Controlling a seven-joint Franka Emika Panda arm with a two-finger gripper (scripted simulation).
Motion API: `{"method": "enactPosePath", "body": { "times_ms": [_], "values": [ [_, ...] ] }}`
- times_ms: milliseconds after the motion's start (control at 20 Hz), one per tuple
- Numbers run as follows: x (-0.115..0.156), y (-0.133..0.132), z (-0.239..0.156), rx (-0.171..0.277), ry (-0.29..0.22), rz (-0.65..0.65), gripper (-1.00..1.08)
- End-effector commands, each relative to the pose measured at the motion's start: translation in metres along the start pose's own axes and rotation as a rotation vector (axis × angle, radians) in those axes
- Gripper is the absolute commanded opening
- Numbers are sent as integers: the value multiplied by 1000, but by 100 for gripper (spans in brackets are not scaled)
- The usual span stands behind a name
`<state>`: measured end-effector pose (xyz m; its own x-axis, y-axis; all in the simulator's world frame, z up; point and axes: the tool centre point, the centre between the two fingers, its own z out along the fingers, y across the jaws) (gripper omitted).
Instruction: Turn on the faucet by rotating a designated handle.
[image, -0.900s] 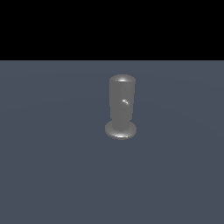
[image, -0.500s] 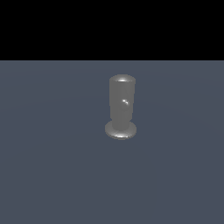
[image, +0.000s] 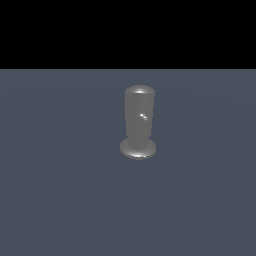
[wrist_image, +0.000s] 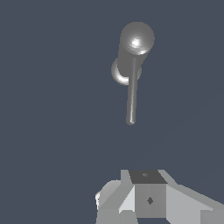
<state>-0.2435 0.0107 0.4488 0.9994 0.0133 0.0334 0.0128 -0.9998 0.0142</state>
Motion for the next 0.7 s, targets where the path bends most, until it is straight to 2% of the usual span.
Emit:
{"method": "enactPosePath", "body": {
  "times_ms": [0,650],
  "values": [
    [2,-2,21,1,-3,7,-100],
    [19,-11,139,8,-21,49,-100]
  ]
}}
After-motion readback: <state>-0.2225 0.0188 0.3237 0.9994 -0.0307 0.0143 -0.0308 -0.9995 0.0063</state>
